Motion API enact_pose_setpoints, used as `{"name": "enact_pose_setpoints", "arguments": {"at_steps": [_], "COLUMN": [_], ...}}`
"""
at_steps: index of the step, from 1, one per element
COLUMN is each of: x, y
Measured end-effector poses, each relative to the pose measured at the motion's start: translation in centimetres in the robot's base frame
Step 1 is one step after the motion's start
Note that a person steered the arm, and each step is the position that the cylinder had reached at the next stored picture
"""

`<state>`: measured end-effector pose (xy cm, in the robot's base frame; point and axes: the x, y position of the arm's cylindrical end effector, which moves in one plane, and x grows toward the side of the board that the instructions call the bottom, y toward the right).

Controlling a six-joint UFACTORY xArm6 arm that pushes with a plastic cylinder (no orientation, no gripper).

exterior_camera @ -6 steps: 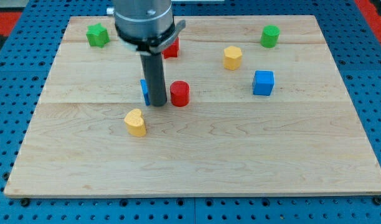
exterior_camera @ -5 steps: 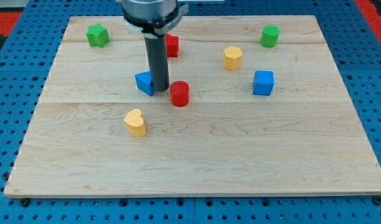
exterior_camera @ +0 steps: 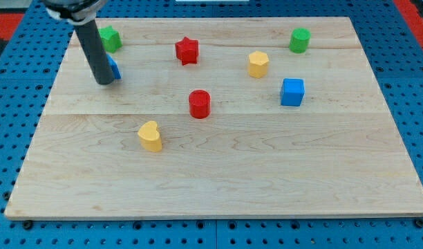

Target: Push the blue triangle into the green star

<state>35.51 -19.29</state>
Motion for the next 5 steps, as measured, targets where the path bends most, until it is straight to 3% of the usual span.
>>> {"name": "enact_pose_setpoints", "arguments": {"at_steps": [1, 2, 3, 4, 5], "x": [0.6, 0.0, -0.1, -2.4, -1.7], "y": [-5.4, -4.4, 2.5, 5.3, 3.4]}}
